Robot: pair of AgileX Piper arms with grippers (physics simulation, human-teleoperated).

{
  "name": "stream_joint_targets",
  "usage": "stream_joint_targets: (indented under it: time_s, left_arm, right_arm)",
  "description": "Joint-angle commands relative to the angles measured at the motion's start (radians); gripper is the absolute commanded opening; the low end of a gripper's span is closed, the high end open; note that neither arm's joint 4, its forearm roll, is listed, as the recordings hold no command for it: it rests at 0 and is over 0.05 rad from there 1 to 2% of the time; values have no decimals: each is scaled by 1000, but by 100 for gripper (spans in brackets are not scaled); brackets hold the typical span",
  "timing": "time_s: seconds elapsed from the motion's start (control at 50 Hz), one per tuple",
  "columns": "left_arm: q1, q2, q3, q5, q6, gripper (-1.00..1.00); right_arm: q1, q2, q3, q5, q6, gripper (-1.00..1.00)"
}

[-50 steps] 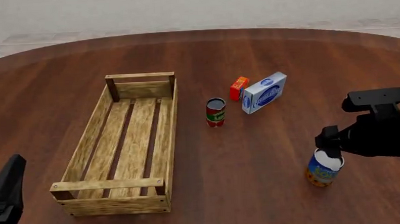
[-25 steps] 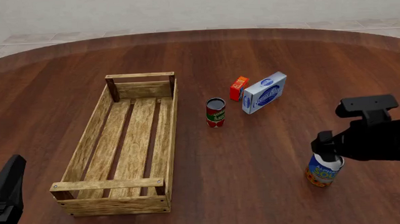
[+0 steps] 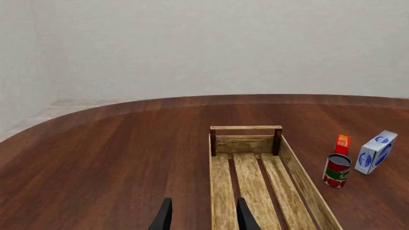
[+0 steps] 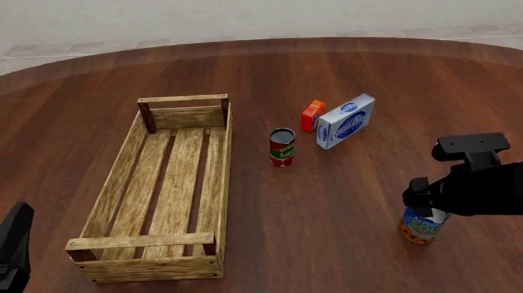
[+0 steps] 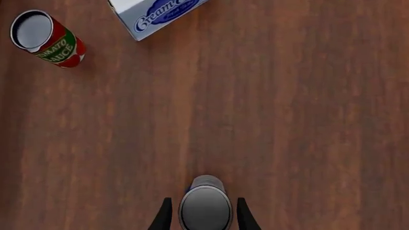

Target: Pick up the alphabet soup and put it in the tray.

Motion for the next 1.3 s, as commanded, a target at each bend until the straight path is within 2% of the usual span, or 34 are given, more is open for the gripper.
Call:
stream_joint_targets:
  time_s: [0.02,0.44,0.46,0.84,1.3]
  left_arm:
    - [0,0,0,0,0,100]
    - [0,0,0,0,0,100]
    - [0,0,0,0,0,100]
    - [0,0,0,0,0,100]
    - [0,0,0,0,0,100]
  right_arm:
    - [0,29,11,-27,8,100]
    - [-7,42,18,-36,1,100]
    - [-6,39,17,-34,1,-100]
    - [-5,-12,13,10,-7,-100]
    - [-8,-175,-62,198,-47,-100]
